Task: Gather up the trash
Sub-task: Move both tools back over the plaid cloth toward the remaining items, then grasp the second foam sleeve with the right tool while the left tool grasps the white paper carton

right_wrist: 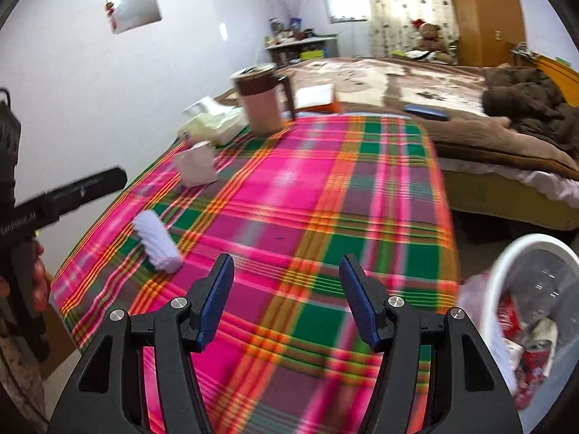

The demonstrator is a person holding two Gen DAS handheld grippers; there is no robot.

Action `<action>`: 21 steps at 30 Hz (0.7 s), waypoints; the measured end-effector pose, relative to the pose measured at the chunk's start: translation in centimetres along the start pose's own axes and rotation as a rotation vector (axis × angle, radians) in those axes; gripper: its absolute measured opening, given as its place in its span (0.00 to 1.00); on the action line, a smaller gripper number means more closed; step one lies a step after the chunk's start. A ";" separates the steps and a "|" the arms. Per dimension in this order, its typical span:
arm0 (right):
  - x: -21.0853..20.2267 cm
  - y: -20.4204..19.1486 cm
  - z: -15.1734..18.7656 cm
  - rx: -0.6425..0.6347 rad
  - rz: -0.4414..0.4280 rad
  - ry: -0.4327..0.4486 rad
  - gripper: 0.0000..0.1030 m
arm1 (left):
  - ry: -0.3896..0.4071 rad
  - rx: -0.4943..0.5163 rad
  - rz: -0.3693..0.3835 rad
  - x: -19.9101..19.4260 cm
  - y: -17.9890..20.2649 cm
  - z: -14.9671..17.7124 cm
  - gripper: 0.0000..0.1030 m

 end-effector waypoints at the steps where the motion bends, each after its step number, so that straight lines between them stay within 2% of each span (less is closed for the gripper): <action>1: 0.5 -0.7 0.0 -0.014 -0.013 -0.010 0.60 | 0.003 -0.001 -0.008 -0.1 -0.6 -0.1 0.65; 12: 5.1 -7.8 -0.3 -0.178 -0.154 -0.098 0.60 | -0.021 -0.061 -0.053 1.0 -6.5 -1.3 0.66; 21: 9.5 -12.6 -0.7 -0.311 -0.212 -0.189 0.60 | -0.062 -0.059 -0.048 4.0 -8.5 -2.1 0.66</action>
Point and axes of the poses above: each gripper's, at about its wrist camera, not at the fingertips, and x roughly the way its jaws point, y to its right, z to its underside, the point moved 5 cm from there along x, roughly the way its jaws point, and after that the axes turned 3 degrees about -y, right-handed, at the moved point
